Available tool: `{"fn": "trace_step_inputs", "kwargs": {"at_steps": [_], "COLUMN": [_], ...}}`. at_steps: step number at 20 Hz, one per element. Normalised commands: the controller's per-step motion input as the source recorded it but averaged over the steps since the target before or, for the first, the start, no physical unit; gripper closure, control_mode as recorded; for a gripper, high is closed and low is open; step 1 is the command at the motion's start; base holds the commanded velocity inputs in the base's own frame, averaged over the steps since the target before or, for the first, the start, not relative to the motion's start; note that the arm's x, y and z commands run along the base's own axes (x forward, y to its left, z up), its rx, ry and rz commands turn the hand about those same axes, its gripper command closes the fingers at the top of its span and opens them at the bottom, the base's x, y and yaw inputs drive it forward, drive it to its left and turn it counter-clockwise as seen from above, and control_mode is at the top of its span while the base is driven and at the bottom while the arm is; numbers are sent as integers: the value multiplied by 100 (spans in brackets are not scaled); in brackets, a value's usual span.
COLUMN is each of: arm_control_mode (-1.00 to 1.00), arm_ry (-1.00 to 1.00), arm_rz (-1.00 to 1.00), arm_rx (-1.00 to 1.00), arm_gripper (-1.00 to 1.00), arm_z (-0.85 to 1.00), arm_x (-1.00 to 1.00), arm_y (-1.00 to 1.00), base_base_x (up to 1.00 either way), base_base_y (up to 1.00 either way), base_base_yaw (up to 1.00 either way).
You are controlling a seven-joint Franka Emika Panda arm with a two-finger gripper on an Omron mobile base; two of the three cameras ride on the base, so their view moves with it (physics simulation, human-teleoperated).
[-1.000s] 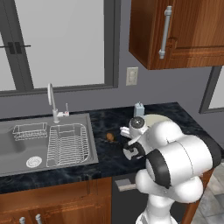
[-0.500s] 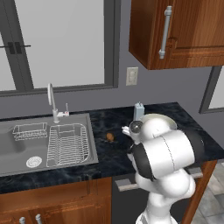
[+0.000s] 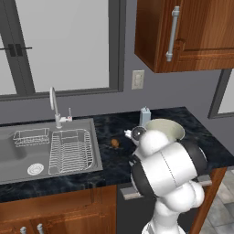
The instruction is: Gather the eggs and milk located in the vicinity of the sink area and place them right next to the bowl.
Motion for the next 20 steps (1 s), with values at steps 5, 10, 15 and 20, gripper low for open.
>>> {"fn": "trace_step_inputs", "kwargs": {"at_steps": [5,10,15,20], "arm_control_mode": [-100,-100,-100,-100], "arm_ry": [-11,-9,-2,0], "arm_rz": [0,0,0,2], "arm_rx": [0,0,0,0], "arm_gripper": [-100,-100,-100,-100], "arm_z": [21,18,13,0], "arm_x": [-36,-34,-44,-29], "arm_y": [0,0,11,36], "base_base_x": [0,0,0,0], "base_base_y": [0,0,0,0], "base_base_yaw": [0,0,0,0]}}
